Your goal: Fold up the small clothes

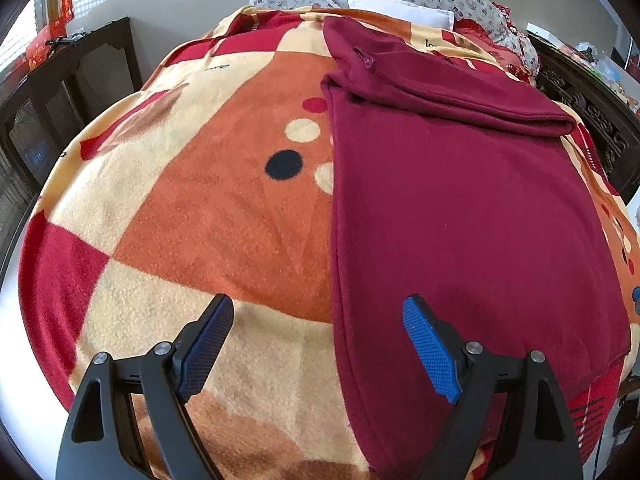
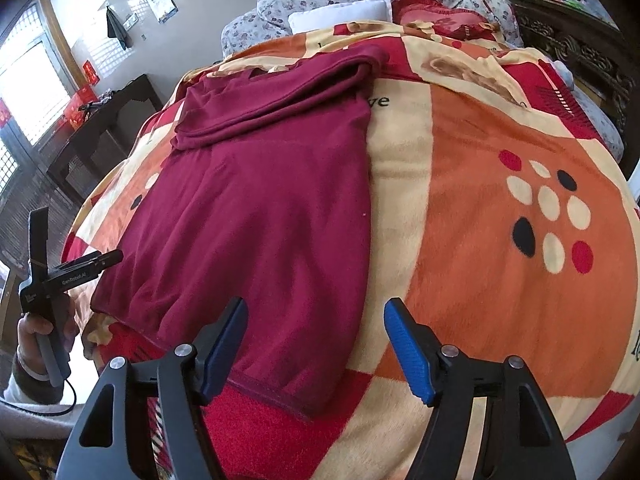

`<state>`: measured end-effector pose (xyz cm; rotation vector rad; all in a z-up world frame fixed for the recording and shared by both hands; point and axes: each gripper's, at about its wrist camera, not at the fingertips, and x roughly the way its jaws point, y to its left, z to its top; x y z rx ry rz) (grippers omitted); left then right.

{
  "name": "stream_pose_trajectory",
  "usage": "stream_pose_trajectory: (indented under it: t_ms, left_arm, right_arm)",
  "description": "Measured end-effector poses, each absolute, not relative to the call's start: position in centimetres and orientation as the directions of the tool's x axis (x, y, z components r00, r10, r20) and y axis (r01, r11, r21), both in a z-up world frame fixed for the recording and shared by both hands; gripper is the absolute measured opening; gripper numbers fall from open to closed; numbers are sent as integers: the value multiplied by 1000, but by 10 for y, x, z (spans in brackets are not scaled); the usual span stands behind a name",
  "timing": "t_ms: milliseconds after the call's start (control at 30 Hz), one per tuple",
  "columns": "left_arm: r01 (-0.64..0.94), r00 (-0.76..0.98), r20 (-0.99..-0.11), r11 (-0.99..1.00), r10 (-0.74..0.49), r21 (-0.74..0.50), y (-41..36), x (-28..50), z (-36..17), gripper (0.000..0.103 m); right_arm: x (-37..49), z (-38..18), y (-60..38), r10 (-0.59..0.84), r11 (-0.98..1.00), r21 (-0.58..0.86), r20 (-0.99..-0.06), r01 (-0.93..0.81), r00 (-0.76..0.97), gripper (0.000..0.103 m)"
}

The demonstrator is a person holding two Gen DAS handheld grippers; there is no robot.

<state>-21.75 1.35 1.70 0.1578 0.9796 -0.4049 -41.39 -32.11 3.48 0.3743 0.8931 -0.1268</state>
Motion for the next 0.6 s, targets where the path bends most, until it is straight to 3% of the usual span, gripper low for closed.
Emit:
stream_pose_trajectory:
  t_ms: [367,600]
  left_arm:
    - [433,398,-858,891,-324,-135,23,-230,13,87]
    - [430,376,-862,888,-339,-162,22,-235,9,93]
  right_arm:
    - [-421,22,-326,61,917,283,-796,282,602,78]
    - [-419,10,-317,157,904,361,-779,230,607,78]
